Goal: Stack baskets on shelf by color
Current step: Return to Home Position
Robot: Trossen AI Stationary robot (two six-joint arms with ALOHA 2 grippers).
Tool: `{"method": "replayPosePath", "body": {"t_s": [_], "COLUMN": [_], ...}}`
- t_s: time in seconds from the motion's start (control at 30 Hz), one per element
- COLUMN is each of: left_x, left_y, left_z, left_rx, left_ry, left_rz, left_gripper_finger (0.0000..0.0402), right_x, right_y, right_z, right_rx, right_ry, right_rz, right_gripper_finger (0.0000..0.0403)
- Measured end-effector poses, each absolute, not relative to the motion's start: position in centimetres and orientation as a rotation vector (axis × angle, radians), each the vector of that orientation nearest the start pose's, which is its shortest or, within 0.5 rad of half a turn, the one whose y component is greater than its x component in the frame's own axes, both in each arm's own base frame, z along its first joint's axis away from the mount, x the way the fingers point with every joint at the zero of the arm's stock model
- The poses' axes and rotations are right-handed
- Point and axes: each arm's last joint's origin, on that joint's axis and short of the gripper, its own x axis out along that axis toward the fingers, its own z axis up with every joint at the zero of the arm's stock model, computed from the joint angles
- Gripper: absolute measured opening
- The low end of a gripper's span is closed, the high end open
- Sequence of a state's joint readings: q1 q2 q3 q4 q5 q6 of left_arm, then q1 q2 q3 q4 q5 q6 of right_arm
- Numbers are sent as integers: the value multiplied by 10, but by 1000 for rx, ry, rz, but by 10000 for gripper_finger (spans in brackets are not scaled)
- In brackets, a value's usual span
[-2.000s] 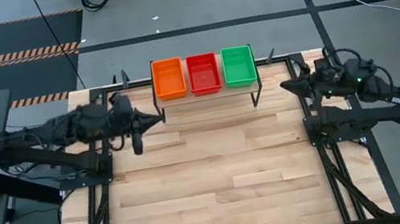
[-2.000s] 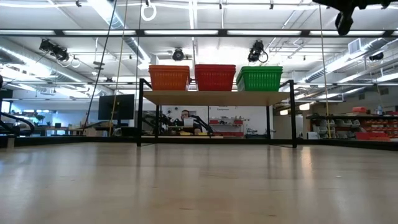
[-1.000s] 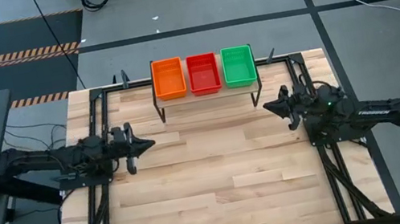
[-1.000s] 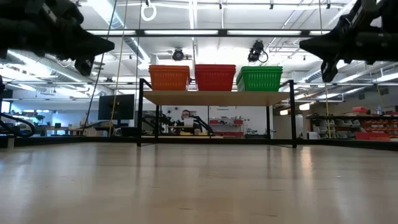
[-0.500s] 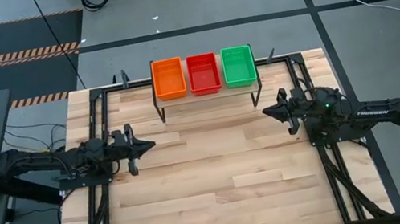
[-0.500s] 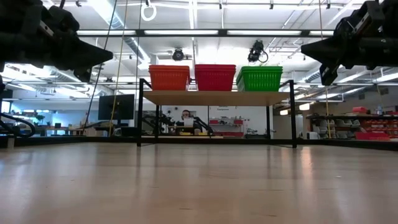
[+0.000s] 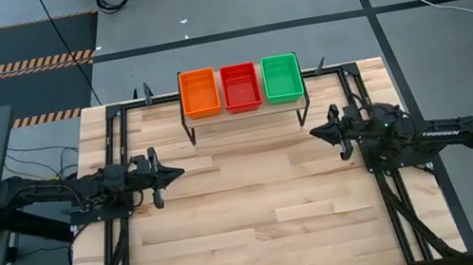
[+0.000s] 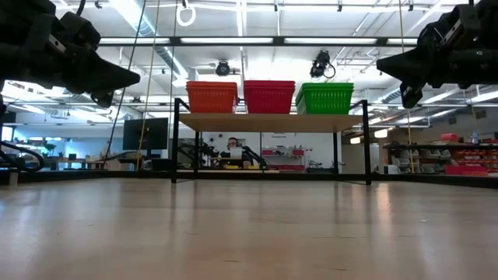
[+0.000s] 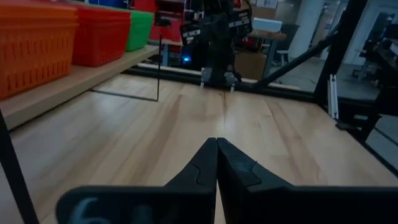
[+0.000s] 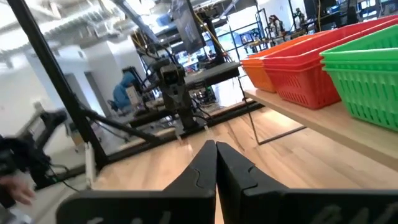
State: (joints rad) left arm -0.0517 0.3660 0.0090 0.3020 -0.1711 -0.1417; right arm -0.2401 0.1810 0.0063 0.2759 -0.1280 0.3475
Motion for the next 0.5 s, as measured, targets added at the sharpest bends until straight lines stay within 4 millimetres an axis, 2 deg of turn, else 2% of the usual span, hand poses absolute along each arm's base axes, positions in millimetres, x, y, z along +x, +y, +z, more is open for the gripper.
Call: {"method": "replayPosePath", "body": {"t_s": [0.2,0.5], "left_x": [120,120], "left_y": [-1,-1], "left_z": [162,162], "left_rx": [-137,-137], "left_ry": [61,62], "left_rz": [125,125], "left_gripper_finger": [21,38], "right_x": [106,106], "right_y": [-22,-22], "right_z": [175,175], "right_rx": [177,176], "right_ry": [-82,-87], "right_rz": [-108,-107], "right_gripper_finger": [5,5]}}
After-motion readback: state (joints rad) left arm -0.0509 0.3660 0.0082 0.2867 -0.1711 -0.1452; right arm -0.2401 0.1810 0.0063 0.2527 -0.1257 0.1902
